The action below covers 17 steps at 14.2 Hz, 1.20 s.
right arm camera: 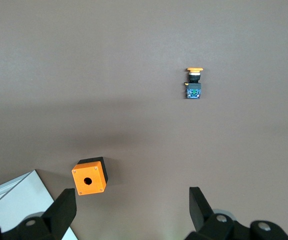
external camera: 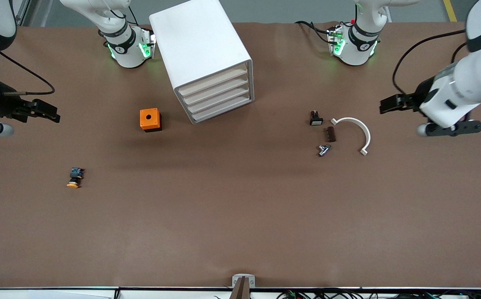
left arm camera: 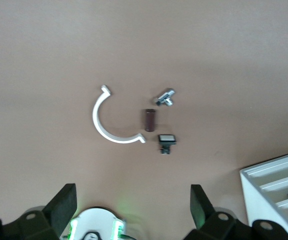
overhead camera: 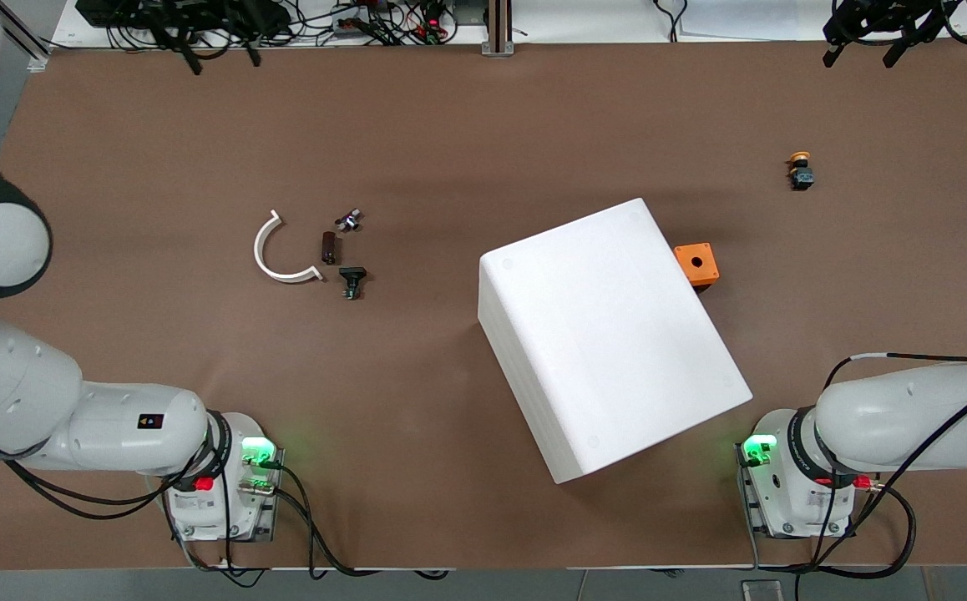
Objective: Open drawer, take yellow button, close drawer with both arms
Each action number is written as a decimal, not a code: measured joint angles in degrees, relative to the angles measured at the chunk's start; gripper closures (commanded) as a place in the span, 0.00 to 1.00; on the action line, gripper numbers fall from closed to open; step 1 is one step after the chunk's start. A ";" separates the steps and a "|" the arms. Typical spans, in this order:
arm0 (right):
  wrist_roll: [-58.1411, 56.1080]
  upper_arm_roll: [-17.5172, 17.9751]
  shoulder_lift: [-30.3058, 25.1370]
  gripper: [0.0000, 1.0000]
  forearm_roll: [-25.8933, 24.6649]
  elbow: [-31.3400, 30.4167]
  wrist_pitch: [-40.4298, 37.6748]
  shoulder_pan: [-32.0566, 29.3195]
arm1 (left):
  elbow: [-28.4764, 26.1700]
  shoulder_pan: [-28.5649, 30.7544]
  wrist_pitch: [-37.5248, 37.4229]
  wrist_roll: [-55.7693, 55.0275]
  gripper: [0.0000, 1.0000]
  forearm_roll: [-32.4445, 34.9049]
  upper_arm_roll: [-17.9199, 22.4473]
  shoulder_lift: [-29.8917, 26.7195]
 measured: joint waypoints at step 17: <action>0.00 -0.02 1.42 0.00 -0.15 8.01 -2.93 -0.03 | -10.61 0.65 14.25 5.98 0.00 2.65 2.96 -8.38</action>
